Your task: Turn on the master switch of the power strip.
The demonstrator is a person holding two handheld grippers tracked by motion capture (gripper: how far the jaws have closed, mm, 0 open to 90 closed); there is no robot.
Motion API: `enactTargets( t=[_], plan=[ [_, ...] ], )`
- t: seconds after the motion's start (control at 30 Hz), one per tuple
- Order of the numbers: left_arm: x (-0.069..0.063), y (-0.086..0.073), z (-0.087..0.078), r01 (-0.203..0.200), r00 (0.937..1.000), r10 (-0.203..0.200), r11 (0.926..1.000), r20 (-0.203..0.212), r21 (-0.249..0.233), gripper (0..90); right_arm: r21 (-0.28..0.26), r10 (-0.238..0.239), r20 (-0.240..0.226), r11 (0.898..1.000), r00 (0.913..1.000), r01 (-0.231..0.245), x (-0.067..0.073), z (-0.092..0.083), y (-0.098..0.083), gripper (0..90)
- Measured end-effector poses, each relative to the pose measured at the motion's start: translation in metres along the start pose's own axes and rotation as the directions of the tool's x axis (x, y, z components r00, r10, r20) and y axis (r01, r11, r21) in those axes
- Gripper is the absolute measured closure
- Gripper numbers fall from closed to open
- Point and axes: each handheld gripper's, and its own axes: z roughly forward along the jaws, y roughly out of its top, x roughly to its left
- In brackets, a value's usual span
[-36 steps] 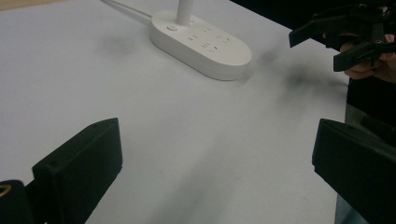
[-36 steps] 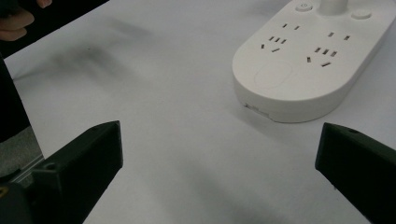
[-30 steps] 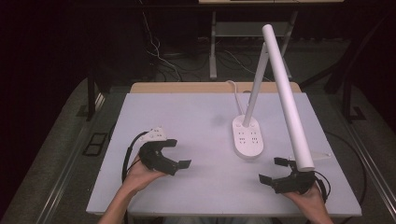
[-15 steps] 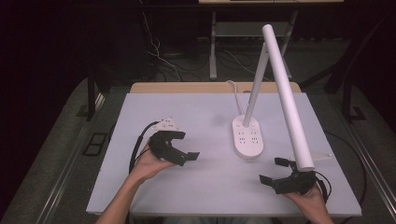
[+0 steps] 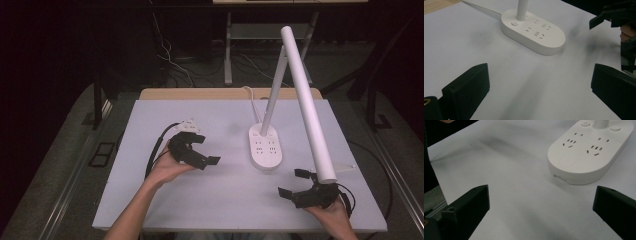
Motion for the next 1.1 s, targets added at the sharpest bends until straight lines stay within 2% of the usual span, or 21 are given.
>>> enactTargets(
  t=[0.4,0.5,0.7,0.87,1.1],
  plan=[
    [0.009,0.022,0.011,-0.023,0.9997,0.023,0.9996,-0.007,0.016,0.9,0.003,-0.011,0.004,1.000,0.9999,0.011,0.000,0.000,0.000,0.3],
    [0.011,0.025,0.015,-0.009,0.9999,0.009,0.9999,-0.010,0.007,0.9,0.005,-0.013,0.007,1.000,0.9999,0.012,0.000,0.001,0.000,0.3],
    [0.018,0.031,0.025,-0.014,0.9998,0.014,0.9998,-0.011,0.014,0.9,0.009,-0.016,0.008,1.000,0.9998,0.016,0.001,0.001,0.000,0.2],
    [0.023,0.034,0.033,0.012,0.9998,-0.012,0.9999,-0.018,-0.006,1.1,0.010,-0.016,0.006,1.000,0.9999,0.016,0.000,0.001,0.000,0.3],
    [0.035,0.034,0.045,0.045,0.9986,-0.045,0.9990,-0.029,-0.003,1.4,0.016,-0.013,0.007,1.000,0.9999,0.013,0.001,0.001,-0.001,0.3]
  ],
)
